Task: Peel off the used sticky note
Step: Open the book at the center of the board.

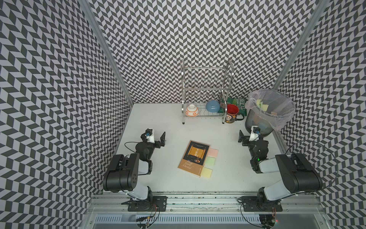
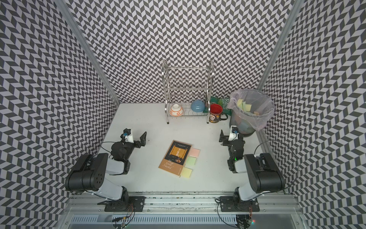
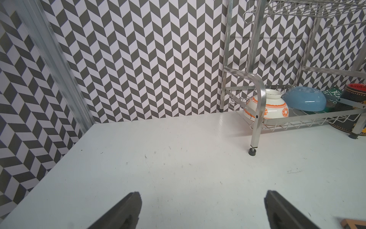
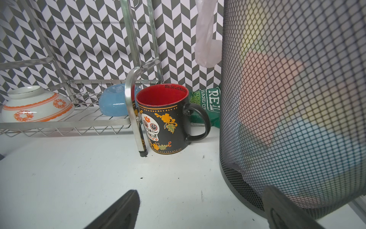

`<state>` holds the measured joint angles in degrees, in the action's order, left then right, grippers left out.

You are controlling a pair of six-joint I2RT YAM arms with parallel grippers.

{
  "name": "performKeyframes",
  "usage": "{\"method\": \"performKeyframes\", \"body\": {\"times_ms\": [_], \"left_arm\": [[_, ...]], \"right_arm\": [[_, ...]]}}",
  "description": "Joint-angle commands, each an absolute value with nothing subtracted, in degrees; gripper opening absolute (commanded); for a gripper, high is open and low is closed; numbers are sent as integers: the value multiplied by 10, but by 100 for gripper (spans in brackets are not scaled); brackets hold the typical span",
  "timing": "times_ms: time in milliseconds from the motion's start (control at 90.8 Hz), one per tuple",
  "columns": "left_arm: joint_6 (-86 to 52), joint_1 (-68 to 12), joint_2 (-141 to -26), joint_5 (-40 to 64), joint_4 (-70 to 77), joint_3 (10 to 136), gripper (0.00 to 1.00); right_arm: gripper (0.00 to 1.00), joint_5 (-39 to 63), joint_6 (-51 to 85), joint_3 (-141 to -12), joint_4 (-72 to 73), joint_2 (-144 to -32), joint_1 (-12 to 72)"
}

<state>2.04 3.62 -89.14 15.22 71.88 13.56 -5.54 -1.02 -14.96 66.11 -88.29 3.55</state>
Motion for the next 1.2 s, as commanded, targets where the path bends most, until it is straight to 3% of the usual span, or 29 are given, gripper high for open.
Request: {"method": "performKeyframes", "body": {"times_ms": [0,143,297,485,540,650,771,881,991,1190], "left_arm": [[25,33,-889,149,729,139,100],[21,35,-854,150,672,154,100],[49,33,-738,149,454,216,100],[109,33,-638,154,164,301,100],[138,32,-635,175,84,325,99],[187,18,-642,209,-9,337,81],[220,-27,-660,178,-77,336,61],[222,-75,-677,141,-81,323,61],[221,-126,-706,83,-67,317,63],[215,-175,-773,48,-71,336,65]], "right_arm": [[100,-55,-6,-158,689,-876,32],[100,-58,-8,-175,654,-854,33],[100,-95,15,-237,431,-728,53],[100,-138,313,-305,157,-609,48],[100,-54,365,-289,169,-601,37],[100,150,397,-302,143,-599,48],[100,137,385,-329,73,-592,157],[100,156,375,-332,65,-600,233],[100,211,396,-316,97,-625,272],[100,218,415,-310,135,-685,327]]}}
